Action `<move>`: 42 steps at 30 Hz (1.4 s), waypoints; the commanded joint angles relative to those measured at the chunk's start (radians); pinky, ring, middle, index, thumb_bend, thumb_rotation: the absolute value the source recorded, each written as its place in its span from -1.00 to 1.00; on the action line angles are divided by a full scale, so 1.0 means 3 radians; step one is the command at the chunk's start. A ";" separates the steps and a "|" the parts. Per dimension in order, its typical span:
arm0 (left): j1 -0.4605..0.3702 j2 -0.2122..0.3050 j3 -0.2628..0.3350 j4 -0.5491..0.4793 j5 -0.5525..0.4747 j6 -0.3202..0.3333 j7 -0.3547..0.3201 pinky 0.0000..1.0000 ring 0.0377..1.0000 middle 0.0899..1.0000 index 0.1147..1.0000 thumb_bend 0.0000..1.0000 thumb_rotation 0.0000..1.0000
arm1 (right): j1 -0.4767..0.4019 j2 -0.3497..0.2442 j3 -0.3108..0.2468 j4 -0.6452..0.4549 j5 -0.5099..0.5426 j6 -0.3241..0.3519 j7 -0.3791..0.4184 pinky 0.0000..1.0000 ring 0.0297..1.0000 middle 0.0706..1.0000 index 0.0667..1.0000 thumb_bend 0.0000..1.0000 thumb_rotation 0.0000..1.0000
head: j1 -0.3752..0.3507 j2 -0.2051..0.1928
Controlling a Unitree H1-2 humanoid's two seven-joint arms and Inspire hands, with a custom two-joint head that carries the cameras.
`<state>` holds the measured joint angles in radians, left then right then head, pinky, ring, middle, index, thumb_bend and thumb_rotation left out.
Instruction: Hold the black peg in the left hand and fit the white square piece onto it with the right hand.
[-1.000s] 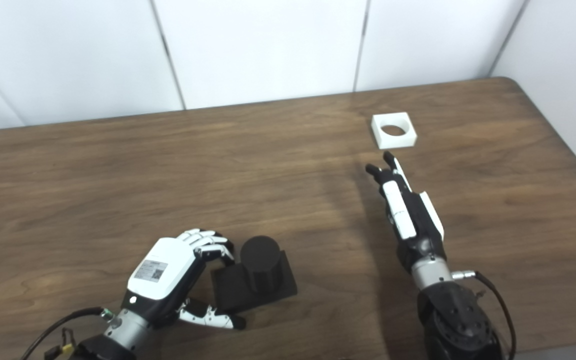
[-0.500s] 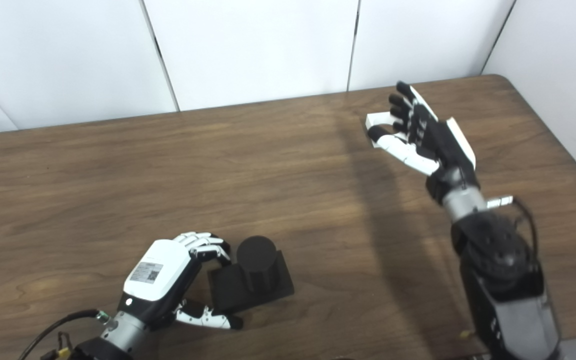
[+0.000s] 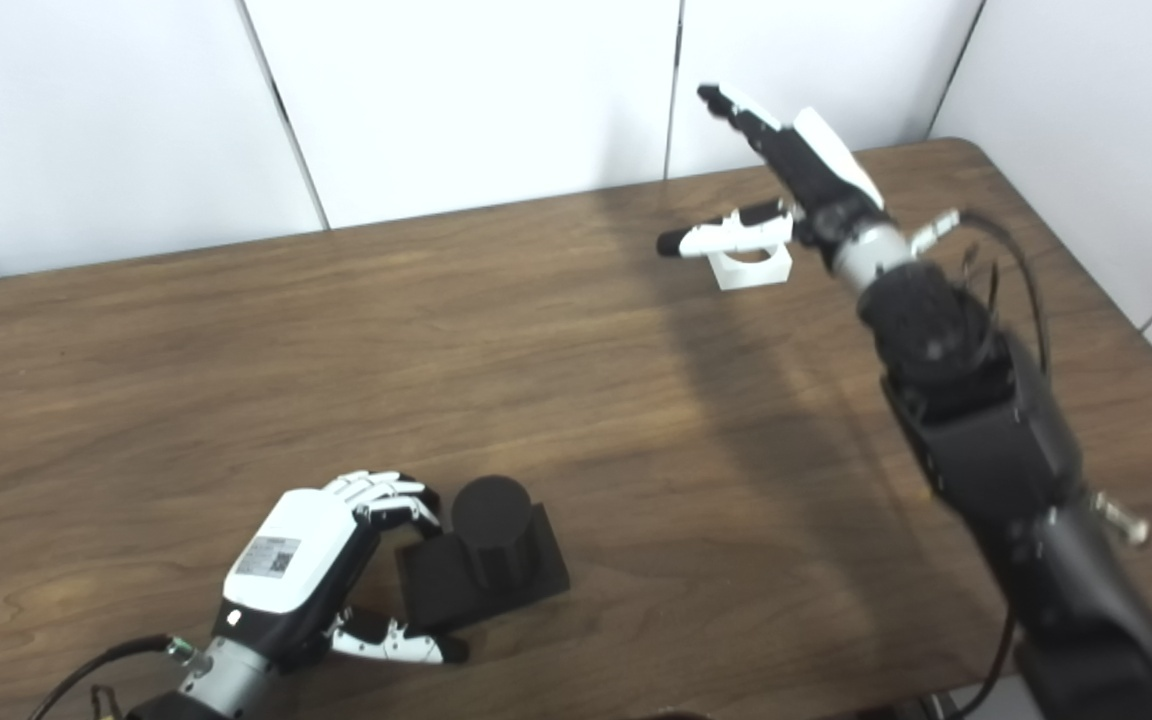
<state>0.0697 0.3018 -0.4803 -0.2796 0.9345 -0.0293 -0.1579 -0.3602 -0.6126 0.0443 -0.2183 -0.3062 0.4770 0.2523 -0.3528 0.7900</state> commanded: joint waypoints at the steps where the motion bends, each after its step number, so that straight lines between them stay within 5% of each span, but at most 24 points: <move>1: 0.0086 0.0096 -0.0008 0.0175 0.0055 0.0025 -0.0132 0.67 0.61 0.47 -0.16 0.04 -0.91 | -0.0279 -0.0134 -0.0020 0.0101 -0.0217 -0.0024 0.0244 0.84 0.95 0.97 0.90 0.88 -0.52 | 0.0006 -0.0006; 8: 0.0100 0.0077 0.0010 0.0177 0.0075 0.0015 -0.0138 0.66 0.60 0.46 -0.16 0.04 -0.91 | -0.0610 -0.0228 0.0058 0.0551 -0.0703 -0.0024 0.0794 0.88 1.00 1.00 0.88 0.97 -0.59 | 0.0023 -0.0013; 15: 0.0107 0.0073 0.0019 0.0168 0.0078 0.0017 -0.0149 0.66 0.60 0.46 -0.16 0.04 -0.91 | -0.0964 -0.0372 0.0331 0.0897 -0.1406 -0.0024 0.1420 0.74 1.00 1.00 0.91 1.00 -0.69 | 0.0008 -0.0022; 20: 0.0096 0.0057 0.0018 0.0157 0.0095 0.0021 -0.0160 0.67 0.60 0.46 -0.16 0.04 -0.91 | -0.1135 -0.0428 0.0507 0.1024 -0.1708 -0.0024 0.1772 0.87 1.00 1.00 0.90 1.00 -0.65 | 0.0015 -0.0028; 28: 0.0100 0.0044 0.0013 0.0137 0.0113 0.0029 -0.0173 0.66 0.60 0.46 -0.16 0.04 -0.91 | -0.1210 -0.0343 0.0557 0.1203 -0.1973 -0.0024 0.1929 0.87 1.00 1.00 0.89 1.00 -0.63 | 0.0019 -0.0027; 42: 0.0089 -0.0008 0.0014 0.0159 0.0170 0.0036 -0.0154 0.65 0.59 0.45 -0.16 0.04 -0.91 | -0.1273 -0.0287 0.0841 0.1571 -0.2041 -0.0098 0.1697 1.00 1.00 1.00 0.79 1.00 -0.58 | -0.0027 -0.0060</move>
<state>0.0811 0.2844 -0.4678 -0.2794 0.9520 -0.0458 -0.1566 -0.6813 -0.6726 0.3008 0.2624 -0.9090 0.4614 0.7968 -0.3605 0.7716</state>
